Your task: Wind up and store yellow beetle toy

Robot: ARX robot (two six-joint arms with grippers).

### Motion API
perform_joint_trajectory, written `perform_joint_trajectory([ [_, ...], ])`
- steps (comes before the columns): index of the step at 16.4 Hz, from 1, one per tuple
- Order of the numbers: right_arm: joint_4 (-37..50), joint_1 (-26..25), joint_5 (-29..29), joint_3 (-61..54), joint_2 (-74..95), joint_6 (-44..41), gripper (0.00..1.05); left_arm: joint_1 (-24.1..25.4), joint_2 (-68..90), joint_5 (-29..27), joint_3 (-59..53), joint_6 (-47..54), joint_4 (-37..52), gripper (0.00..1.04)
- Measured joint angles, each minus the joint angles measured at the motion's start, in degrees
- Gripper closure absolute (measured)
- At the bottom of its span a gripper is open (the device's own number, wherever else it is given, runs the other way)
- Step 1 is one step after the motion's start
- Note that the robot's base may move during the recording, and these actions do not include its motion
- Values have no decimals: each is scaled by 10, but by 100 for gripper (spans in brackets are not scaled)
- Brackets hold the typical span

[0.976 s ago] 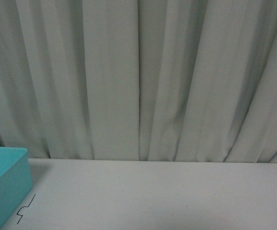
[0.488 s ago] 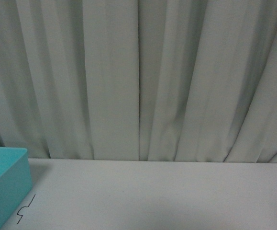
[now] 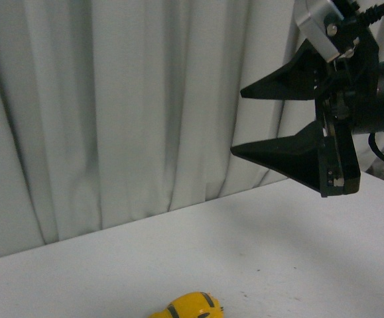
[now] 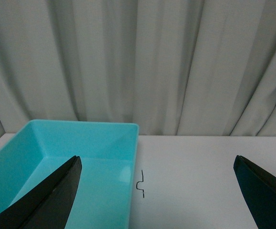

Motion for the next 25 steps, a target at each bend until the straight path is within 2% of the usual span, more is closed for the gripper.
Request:
perform_joint_trajectory([
  [3,-255,29,36,127,109,-212,7,0,0,0,0,0,0,7],
  [5,-407,53,86,189,166,-341,7,0,0,0,0,0,0,7],
  [8,-516,90,178,253,260,-462,7,0,0,0,0,0,0,7],
  [11,-541,115,240,305,325,-485,7,0,0,0,0,0,0,7],
  [16,-538,160,289,333,393,-485,7,0,0,0,0,0,0,7],
  [23,-463,212,334,326,439,-366,7,0,0,0,0,0,0,7],
  [25,-452,216,354,325,445,-356,7,0,0,0,0,0,0,7],
])
